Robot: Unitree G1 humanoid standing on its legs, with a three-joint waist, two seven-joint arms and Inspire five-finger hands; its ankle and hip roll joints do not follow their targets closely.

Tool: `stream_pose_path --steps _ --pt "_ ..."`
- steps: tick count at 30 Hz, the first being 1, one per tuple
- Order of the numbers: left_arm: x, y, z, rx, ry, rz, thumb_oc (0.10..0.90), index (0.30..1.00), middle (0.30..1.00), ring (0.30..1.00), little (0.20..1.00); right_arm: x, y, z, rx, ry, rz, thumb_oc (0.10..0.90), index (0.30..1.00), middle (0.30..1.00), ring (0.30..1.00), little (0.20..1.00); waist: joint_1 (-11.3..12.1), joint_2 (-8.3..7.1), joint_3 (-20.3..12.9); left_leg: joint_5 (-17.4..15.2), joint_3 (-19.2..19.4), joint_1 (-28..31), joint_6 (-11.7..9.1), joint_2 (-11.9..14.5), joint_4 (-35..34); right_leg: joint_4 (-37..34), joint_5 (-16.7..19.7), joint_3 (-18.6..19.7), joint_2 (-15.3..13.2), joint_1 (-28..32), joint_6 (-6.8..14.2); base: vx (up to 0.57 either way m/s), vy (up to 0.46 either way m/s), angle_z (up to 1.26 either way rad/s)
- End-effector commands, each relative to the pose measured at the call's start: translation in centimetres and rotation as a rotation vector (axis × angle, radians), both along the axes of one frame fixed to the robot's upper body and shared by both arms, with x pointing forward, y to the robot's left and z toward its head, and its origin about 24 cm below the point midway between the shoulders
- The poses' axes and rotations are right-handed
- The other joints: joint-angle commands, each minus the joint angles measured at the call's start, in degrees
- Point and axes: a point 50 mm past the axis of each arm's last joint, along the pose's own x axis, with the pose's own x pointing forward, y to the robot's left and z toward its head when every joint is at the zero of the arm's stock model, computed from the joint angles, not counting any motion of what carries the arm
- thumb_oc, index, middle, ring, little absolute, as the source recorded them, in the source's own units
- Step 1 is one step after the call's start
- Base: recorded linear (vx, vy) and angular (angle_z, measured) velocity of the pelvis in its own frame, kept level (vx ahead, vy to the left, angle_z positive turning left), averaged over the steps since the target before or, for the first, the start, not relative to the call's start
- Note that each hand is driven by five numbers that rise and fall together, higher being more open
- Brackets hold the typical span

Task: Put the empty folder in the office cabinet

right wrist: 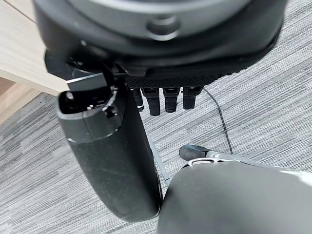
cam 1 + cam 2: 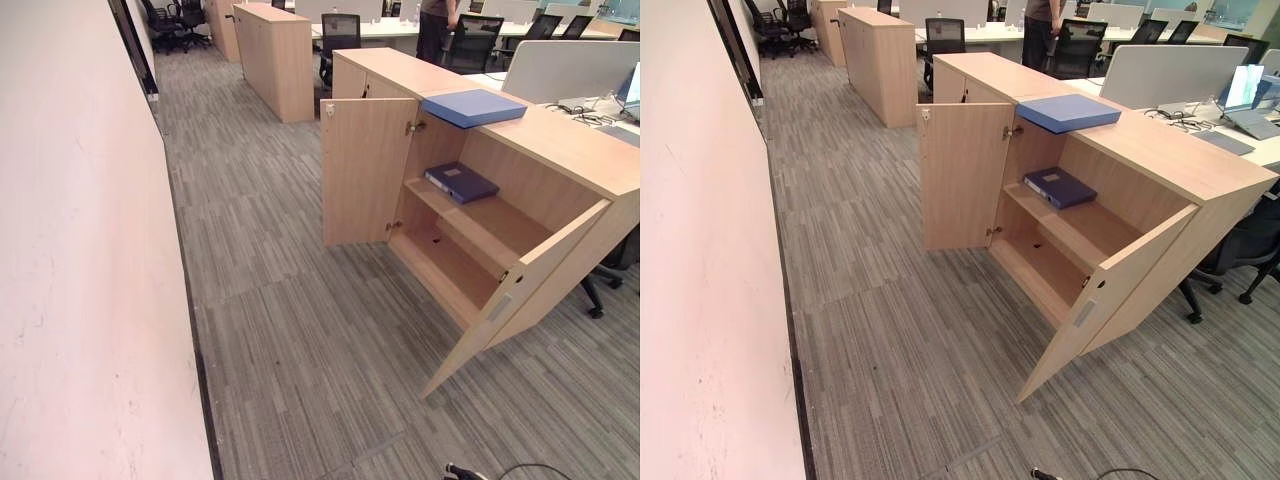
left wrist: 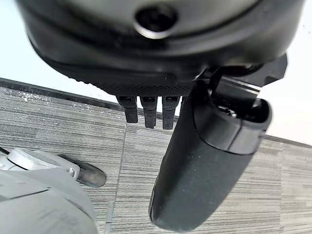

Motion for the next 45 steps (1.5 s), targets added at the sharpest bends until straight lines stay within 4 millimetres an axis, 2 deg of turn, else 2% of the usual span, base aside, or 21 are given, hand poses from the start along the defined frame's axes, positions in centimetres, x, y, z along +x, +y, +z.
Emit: stream_pose_path --steps 1,7,14,16,20,22,24,25,29,30,31,32,33,34,37,38,39,41,42,44,45 --pt "2.9 -0.4 0.4 -0.016 -0.1 -0.013 0.8 0.9 0.9 0.9 0.9 1.6 1.2 0.1 -0.011 -0.033 0.099 0.8 0.9 0.9 0.9 0.9 0.15 0.12 0.42 -4.91 0.36 1.34 -0.2 -1.94 -0.21 0.33 -2.66 -1.05 -2.88 2.62 4.57 0.0 0.0 0.0" --pt "3.0 -0.5 0.4 -0.023 -0.108 0.002 0.8 0.9 0.9 0.9 0.9 1.8 1.4 0.2 -0.022 -0.03 0.153 0.8 0.9 0.9 0.9 0.9 0.28 0.14 0.65 -4.93 0.06 1.38 0.02 -1.99 -0.21 0.53 -2.6 -0.98 -2.86 2.49 4.61 0.0 0.0 0.0" --pt "3.2 0.0 0.5 -0.027 -0.151 0.202 0.8 0.9 0.9 0.9 0.9 1.7 1.5 0.1 -0.011 -0.017 0.133 0.8 0.9 0.9 0.9 0.9 0.92 0.1 1.23 -5.0 0.09 1.33 0.8 -2.66 -0.21 3.09 -2.67 -0.65 -3.58 1.13 5.04 -0.01 0.045 -0.01" --pt "3.8 0.3 0.8 -0.022 -0.182 0.26 0.8 0.9 0.9 0.9 0.9 1.8 1.3 0.1 -0.02 -0.009 0.138 0.8 0.9 0.9 0.9 0.9 1.14 0.44 1.99 -5.05 -0.13 1.23 1.7 -2.97 -0.21 8.15 -3.55 -0.45 -4.51 -1.49 5.22 -0.03 0.104 -0.03" --pt "3.9 0.5 0.8 -0.02 -0.186 0.278 0.8 0.9 0.9 0.9 0.9 1.9 1.1 0.1 -0.023 -0.007 0.139 0.8 0.9 0.9 0.9 0.9 1.3 0.76 2.67 -5.07 -0.2 1.43 2.32 -3.24 -0.21 13.17 -4.55 -0.7 -5.41 -3.71 5.38 -0.01 0.102 -0.07" --pt "4.0 0.7 0.8 -0.018 -0.183 0.299 0.8 0.9 0.9 0.9 0.9 2.1 0.9 0.2 -0.029 -0.001 0.144 0.8 0.9 0.9 0.9 0.9 1.55 1.22 3.95 -5.99 0.06 2.87 3.73 -4.05 0.12 23.65 -2.64 -2.62 -8.58 -7.67 5.62 0.03 0.208 -0.2" --pt "3.6 1.0 0.8 -0.011 -0.166 0.311 0.8 0.9 0.9 0.9 0.9 2.2 0.9 0.2 -0.028 -0.001 0.137 0.8 0.9 0.9 0.9 0.9 2.04 1.14 4.34 -6.77 0.65 4.2 4.17 -4.52 0.12 28.64 -1.37 -5.5 -11.05 -9.62 5.6 0.11 0.133 -0.21" --pt "3.4 1.0 0.8 -0.011 -0.158 0.325 0.8 0.9 0.9 0.9 0.9 2.2 0.9 0.2 -0.028 -0.001 0.141 0.8 0.9 0.9 0.9 0.9 2.25 0.85 4.39 -8.15 0.65 5.73 4.19 -4.78 -0.17 29.63 -1.27 -6.43 -12.04 -10.25 6.24 0.21 0.039 -0.09" --pt "3.5 1.2 0.8 -0.011 -0.174 0.388 0.8 0.9 0.9 0.9 0.9 3.0 1.0 0.4 -0.037 -0.016 0.167 0.8 0.9 0.9 0.9 0.9 2.17 0.63 5.39 -8.74 0.52 5.86 4.01 -4.41 1.51 24.18 1.74 -7.15 -11.3 -13.29 5.99 0.08 -0.035 -0.16" --pt "3.9 1.2 1.0 -0.005 -0.189 0.419 0.8 0.9 0.9 0.9 0.9 3.6 1.1 0.6 -0.045 -0.032 0.168 0.8 0.9 0.9 0.9 0.9 1.78 0.27 6.66 -10.12 -0.38 6.46 3.45 -4.28 2.9 16.58 4.29 -6.11 -10.32 -14.59 7.12 0.11 -0.058 0.02" --pt "3.9 1.2 1.0 -0.005 -0.189 0.419 0.8 0.9 0.9 0.9 0.9 3.6 1.1 0.6 -0.045 -0.032 0.168 0.8 0.9 0.9 0.9 0.9 1.78 0.28 6.68 -10.12 -0.38 6.47 3.45 -4.27 2.9 16.56 4.3 -6.12 -10.31 -14.56 7.12 0.28 -0.122 0.04" --pt "4.5 1.1 1.1 0.004 -0.203 0.433 0.8 0.9 0.9 0.9 0.9 3.9 1.2 0.6 -0.044 -0.037 0.141 0.8 0.9 0.9 0.9 0.9 1.17 -0.56 7.17 -11.34 -0.99 7.55 2.55 -4.54 3.27 9.11 6.96 -6.32 -9.93 -16.6 8.53 0.26 -0.093 0.05" --pt "4.6 1.0 1.1 0.006 -0.2 0.431 0.8 0.9 0.9 0.9 0.9 4.0 1.2 0.6 -0.041 -0.039 0.127 0.8 0.9 0.9 0.9 0.9 0.93 -0.35 7.37 -12.26 -1.26 8.43 2.08 -3.92 3.46 5.7 7.35 -7.11 -9.27 -16.15 9.04 0.38 -0.13 0.08" --pt "4.8 1.0 1.2 0.012 -0.201 0.431 0.8 0.9 0.9 0.9 0.9 3.9 1.3 0.6 -0.039 -0.035 0.121 0.8 0.9 0.9 0.9 0.9 0.6 -0.9 7.34 -13.01 -1.4 9.01 1.61 -4.03 3.72 3.03 8.31 -7.6 -9.27 -16.58 9.45 0.33 -0.107 0.13" --pt "4.7 1.1 1.2 0.032 -0.184 0.429 0.8 0.9 0.9 0.9 0.9 2.9 1.1 0.3 -0.043 -0.003 0.109 0.8 0.9 0.9 0.9 0.9 -0.36 -1.66 6.85 -15.48 -2.81 11.89 0.51 -3.16 3.61 0.32 9.88 -7.92 -9.07 -17.51 10.3 0.47 -0.146 0.37" --pt "4.2 1.0 1.0 0.031 -0.164 0.42 0.8 0.9 0.9 0.9 0.9 1.7 0.7 0.1 -0.044 0.031 0.089 0.8 0.9 0.9 0.9 0.9 -1.1 -1.77 6.03 -17.54 -4.1 14.63 -0.31 -2.15 2.89 0.16 9.86 -7.65 -8.1 -16.96 10.05 0.47 -0.166 0.4" --pt "4.2 1.0 1.0 0.031 -0.164 0.42 0.8 0.9 0.9 0.9 0.9 1.8 0.7 0.1 -0.043 0.031 0.089 0.8 0.9 0.9 0.9 0.9 -1.19 -1.93 6.01 -17.4 -4.21 14.56 -0.29 -2.3 2.86 0.16 9.91 -7.67 -8.28 -17.02 10.05 0.52 -0.224 0.49" --pt "3.8 0.9 0.9 0.033 -0.15 0.417 0.8 0.9 0.9 0.9 0.9 0.9 0.6 -0.1 -0.045 0.059 0.092 0.8 0.9 0.9 0.9 0.9 -1.43 -1.99 4.93 -18.5 -4.68 15.31 -0.99 -0.91 3.06 0.16 9.84 -8.72 -7.32 -16.14 9.35 0.41 -0.217 0.63" --pt "3.6 0.8 0.8 0.034 -0.142 0.416 0.8 0.9 0.9 0.9 0.9 0.5 0.3 -0.1 -0.051 0.072 0.096 0.8 0.9 0.9 0.9 0.9 -1.78 -1.19 4.37 -17.8 -4.61 15.52 -1.93 0.81 3.97 0.43 9.59 -9.03 -5.8 -15.75 8.75 0.43 -0.245 0.71" --pt "3.8 0.7 0.8 0.033 -0.145 0.414 0.8 0.9 0.9 0.9 0.9 0.5 0.1 -0.1 -0.061 0.065 0.087 0.8 0.9 0.9 0.9 0.9 -2.13 -0.49 3.56 -14.21 -4.4 13.72 -3.88 3.57 7.14 1.34 8.0 -8.59 -3.53 -15.36 7.56 0.5 -0.317 0.62" --pt "4.3 0.9 1.0 0.041 -0.159 0.399 0.8 0.9 0.9 0.9 0.9 0.3 0.1 -0.1 -0.058 0.055 0.073 0.8 0.9 0.9 0.9 0.9 -2.36 -0.3 2.69 -8.19 -3.99 11.3 -6.32 6.53 11.52 1.95 5.69 -9.12 -1.54 -14.37 5.79 0.4 -0.288 0.22"
